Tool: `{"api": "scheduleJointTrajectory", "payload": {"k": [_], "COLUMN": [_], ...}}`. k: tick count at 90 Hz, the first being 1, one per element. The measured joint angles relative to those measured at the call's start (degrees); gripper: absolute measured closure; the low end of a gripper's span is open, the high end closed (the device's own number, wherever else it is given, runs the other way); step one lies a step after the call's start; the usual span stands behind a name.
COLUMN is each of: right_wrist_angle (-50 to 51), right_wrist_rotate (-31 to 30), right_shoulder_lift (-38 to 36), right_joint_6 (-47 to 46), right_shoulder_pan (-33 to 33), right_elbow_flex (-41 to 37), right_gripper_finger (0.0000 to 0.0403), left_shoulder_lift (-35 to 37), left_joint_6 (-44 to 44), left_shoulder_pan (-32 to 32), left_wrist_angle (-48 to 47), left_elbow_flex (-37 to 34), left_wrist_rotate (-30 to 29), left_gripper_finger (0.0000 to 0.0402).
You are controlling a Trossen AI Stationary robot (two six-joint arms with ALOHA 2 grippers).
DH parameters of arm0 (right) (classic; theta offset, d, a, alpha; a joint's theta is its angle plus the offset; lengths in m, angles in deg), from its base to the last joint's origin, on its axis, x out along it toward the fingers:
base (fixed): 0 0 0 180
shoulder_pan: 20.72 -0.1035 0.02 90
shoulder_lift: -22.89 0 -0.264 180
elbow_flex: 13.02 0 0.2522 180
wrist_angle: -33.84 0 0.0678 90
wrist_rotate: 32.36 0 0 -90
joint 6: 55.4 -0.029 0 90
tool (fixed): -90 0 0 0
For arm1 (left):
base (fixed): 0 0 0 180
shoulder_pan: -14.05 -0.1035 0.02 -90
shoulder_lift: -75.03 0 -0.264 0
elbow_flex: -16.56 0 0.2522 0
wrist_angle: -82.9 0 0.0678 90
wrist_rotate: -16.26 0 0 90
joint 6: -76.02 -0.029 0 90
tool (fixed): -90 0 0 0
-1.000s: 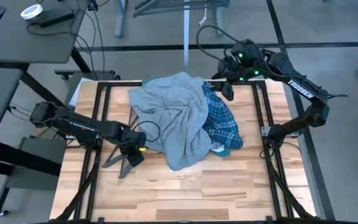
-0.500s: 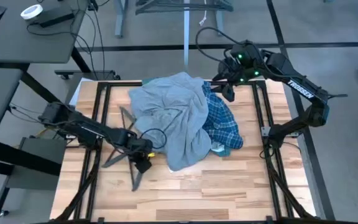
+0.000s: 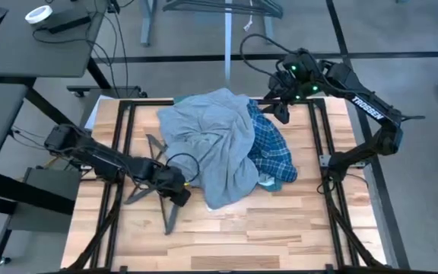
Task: Hang clothes
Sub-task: Hang the gray hanger on the hanger rack
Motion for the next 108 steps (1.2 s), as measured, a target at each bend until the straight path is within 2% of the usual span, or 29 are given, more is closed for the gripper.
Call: {"api": "scheduleJointTrajectory", "payload": {"k": [12, 23, 39, 56, 62, 71, 74, 82, 91, 98, 108], "right_wrist_angle": [-0.1, -0.3, -0.2, 0.0, 0.0, -0.2, -0.3, 0.2, 0.9, 0.7, 0.5], "right_wrist_rotate": [0.0, 0.0, 0.0, 0.0, 0.0, 0.0, 0.0, 0.0, 0.0, 0.0, -0.1], "right_shoulder_lift": [0.0, 0.0, 0.0, 0.0, 0.0, 0.0, 0.0, 0.0, 0.0, 0.2, 0.6], "right_joint_6": [0.1, 1.1, 1.1, 1.1, 1.1, 1.1, 1.1, 1.1, 1.1, 1.1, 0.9], "right_shoulder_pan": [0.0, 0.0, 0.0, 0.0, 0.0, 0.0, 0.0, 0.0, 0.0, 0.3, 0.2], "right_elbow_flex": [0.0, 0.0, 0.0, 0.0, 0.0, 0.0, 0.0, 0.0, 0.0, 0.0, 0.0], "right_gripper_finger": [0.0163, 0.0163, 0.0163, 0.0163, 0.0163, 0.0163, 0.0163, 0.0163, 0.0163, 0.0163, 0.0163], "left_shoulder_lift": [-2.1, -6.2, -11.4, -11.9, -11.9, -11.8, -11.4, -9.3, -6.3, -2.9, 0.7], "left_joint_6": [3.0, 6.6, 10.3, 9.2, 8.1, 4.6, 2.6, -6.3, -14.4, -13.6, -8.8], "left_shoulder_pan": [2.0, 3.1, 3.2, 3.2, 3.1, 2.9, 2.9, 1.8, 1.3, 0.6, 0.3], "left_wrist_angle": [4.5, 3.9, 6.2, 4.7, 3.5, 2.8, 2.7, 2.4, 1.7, 2.0, -0.6], "left_elbow_flex": [0.0, 0.0, 0.3, 0.3, 0.3, 0.5, 0.8, 2.3, 5.1, 7.6, 11.0], "left_wrist_rotate": [-3.3, -7.4, -8.1, -7.7, -6.1, -3.6, -3.0, 2.9, 19.7, 30.5, 35.2], "left_gripper_finger": [0.0281, 0.0281, 0.0281, 0.0273, 0.0288, 0.0348, 0.0348, 0.0348, 0.0348, 0.0348, 0.0348]}}
